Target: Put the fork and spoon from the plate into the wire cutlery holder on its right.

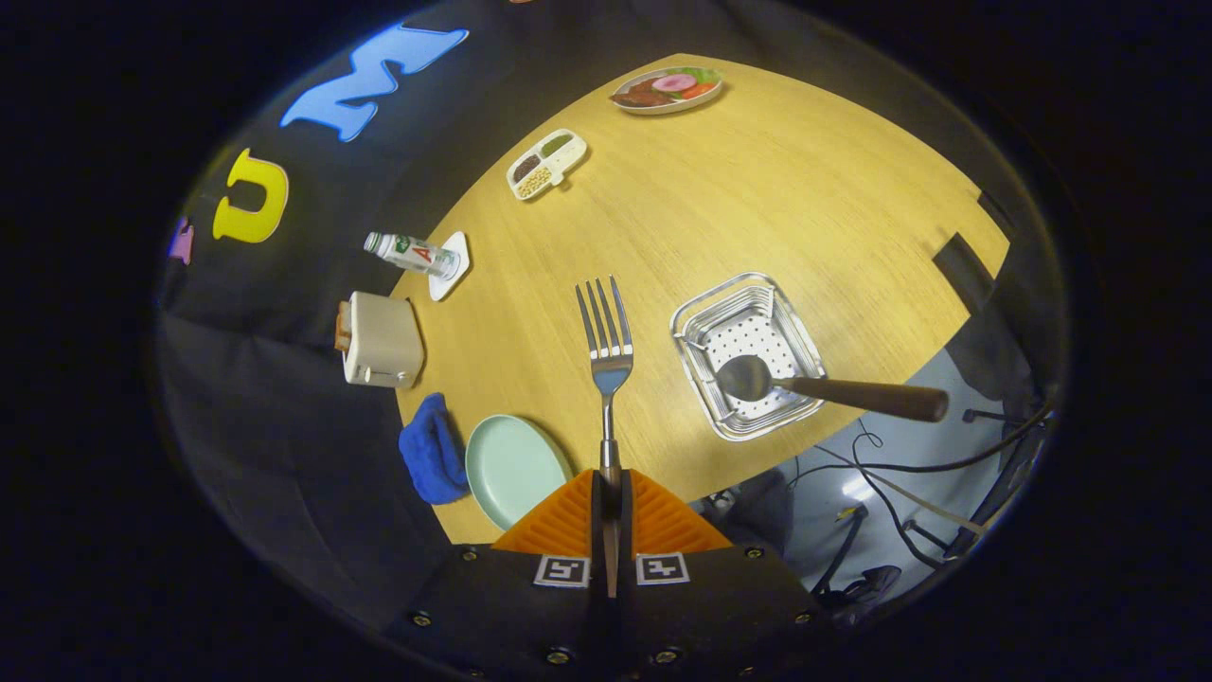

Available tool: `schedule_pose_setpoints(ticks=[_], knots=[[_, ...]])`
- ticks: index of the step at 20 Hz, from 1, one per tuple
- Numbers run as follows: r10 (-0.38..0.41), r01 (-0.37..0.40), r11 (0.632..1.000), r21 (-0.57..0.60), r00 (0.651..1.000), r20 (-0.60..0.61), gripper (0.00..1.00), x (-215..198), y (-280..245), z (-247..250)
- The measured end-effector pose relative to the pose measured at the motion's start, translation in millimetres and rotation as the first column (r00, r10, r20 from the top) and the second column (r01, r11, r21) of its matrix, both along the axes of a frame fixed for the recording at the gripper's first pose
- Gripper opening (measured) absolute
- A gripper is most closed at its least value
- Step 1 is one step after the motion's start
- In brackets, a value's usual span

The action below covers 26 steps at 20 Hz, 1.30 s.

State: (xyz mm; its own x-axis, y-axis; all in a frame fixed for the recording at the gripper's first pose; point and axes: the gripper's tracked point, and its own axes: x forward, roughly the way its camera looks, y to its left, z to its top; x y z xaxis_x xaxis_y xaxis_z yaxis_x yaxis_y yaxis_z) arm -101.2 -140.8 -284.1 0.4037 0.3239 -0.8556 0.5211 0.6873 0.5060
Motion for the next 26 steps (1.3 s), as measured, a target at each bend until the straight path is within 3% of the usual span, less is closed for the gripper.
schedule_pose_setpoints(ticks=[5,14,19,25,26], knots=[[-0.027,0.027,1.0,-0.007,0.997,-0.07,0.03,-18,-27,-14],[-0.049,0.064,0.995,0.075,0.981,-0.19,0.04,-36,-30,-34],[-0.099,0.125,0.987,0.103,0.97,-0.223,0.05,-35,-36,-31],[-0.133,0.154,0.982,0.111,0.975,-0.176,0.19,-25,-48,-16],[-0.14,0.161,0.98,0.12,0.977,-0.161,0.33,-23,-48,-11]])
